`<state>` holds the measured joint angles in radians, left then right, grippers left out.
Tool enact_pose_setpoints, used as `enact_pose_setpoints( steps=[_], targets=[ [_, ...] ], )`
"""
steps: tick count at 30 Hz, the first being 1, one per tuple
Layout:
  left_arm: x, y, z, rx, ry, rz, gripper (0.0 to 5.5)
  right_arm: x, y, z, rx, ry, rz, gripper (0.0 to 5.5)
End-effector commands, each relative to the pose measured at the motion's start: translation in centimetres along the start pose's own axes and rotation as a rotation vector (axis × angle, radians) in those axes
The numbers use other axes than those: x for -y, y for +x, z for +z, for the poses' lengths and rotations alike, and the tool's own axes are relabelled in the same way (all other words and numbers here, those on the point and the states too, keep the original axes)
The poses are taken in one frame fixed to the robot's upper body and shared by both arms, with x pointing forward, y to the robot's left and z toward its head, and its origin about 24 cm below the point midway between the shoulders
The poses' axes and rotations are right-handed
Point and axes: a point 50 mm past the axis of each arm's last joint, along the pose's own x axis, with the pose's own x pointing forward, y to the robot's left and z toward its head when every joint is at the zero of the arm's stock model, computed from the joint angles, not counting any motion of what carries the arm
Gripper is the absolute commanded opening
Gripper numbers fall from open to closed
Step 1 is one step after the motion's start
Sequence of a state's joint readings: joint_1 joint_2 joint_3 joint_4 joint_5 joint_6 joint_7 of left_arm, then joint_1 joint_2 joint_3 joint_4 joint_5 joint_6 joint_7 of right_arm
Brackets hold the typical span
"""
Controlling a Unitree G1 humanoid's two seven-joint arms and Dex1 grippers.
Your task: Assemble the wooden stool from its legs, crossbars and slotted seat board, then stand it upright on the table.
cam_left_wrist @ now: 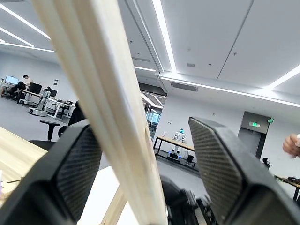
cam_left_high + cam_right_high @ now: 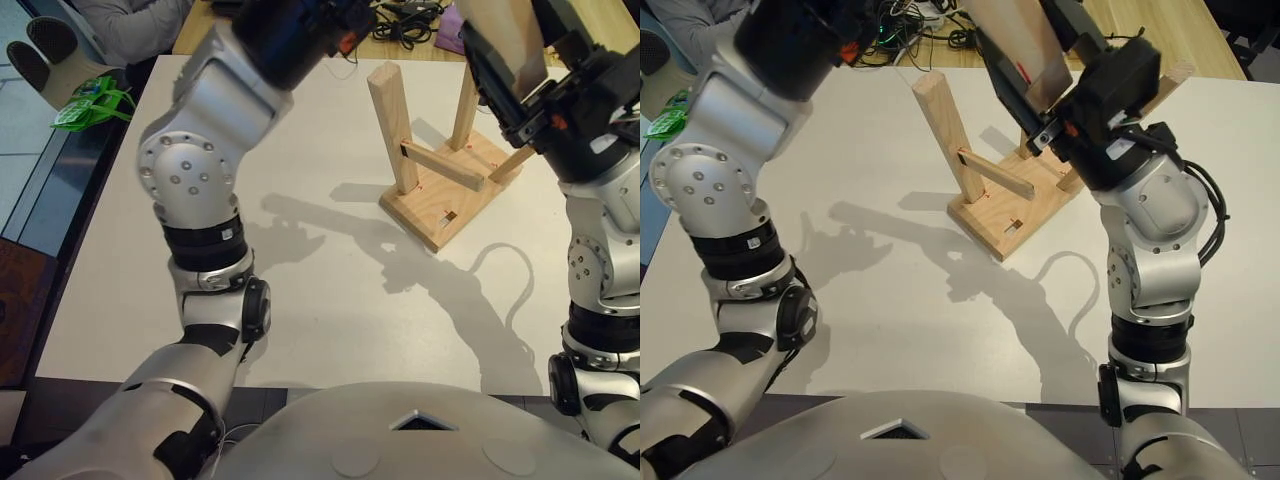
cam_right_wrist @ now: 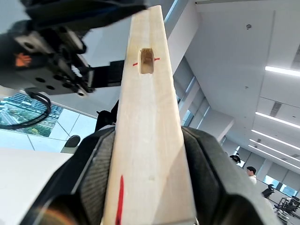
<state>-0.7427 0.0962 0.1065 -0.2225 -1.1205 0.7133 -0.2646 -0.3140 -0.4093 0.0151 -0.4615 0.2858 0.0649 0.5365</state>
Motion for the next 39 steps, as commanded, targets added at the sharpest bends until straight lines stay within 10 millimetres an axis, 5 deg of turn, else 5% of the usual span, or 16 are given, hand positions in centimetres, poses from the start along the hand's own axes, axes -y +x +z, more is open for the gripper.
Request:
enact_pose_setpoints(
  steps=[1,15,21,24,27,31,35,39],
  targets=[
    [0.3,1.5,-0.9,0.002,-0.046,0.027,3.21,-0.2,1.5,0.2,0.036,-0.025,0.041,2.12],
    [0.9,1.0,-2.0,0.047,-0.097,0.037,1.15,0.1,3.5,-0.7,0.121,-0.013,-0.161,2.09],
    [0.6,0.7,-2.4,0.023,-0.086,0.050,1.11,-0.1,3.8,-0.7,0.122,-0.001,-0.160,2.08],
    [-0.3,0.4,-1.0,0.040,-0.021,0.089,1.09,-0.6,3.3,-1.5,0.038,0.032,-0.061,2.08],
    [-1.5,0.2,2.0,0.089,0.059,0.133,1.03,-0.3,1.5,-2.7,-0.102,0.042,0.079,2.73],
    [-1.8,-0.4,4.6,0.112,0.135,0.146,1.03,2.7,-1.0,-3.0,-0.221,-0.015,0.125,3.53],
    [-2.0,-1.8,4.3,-0.095,0.398,0.127,1.03,6.4,-1.1,-0.4,-0.155,0.111,0.069,4.27],
    [-2.8,-3.5,2.4,-0.416,0.555,0.002,1.03,6.8,-0.6,2.4,-0.096,0.414,0.281,4.97]
  ],
)
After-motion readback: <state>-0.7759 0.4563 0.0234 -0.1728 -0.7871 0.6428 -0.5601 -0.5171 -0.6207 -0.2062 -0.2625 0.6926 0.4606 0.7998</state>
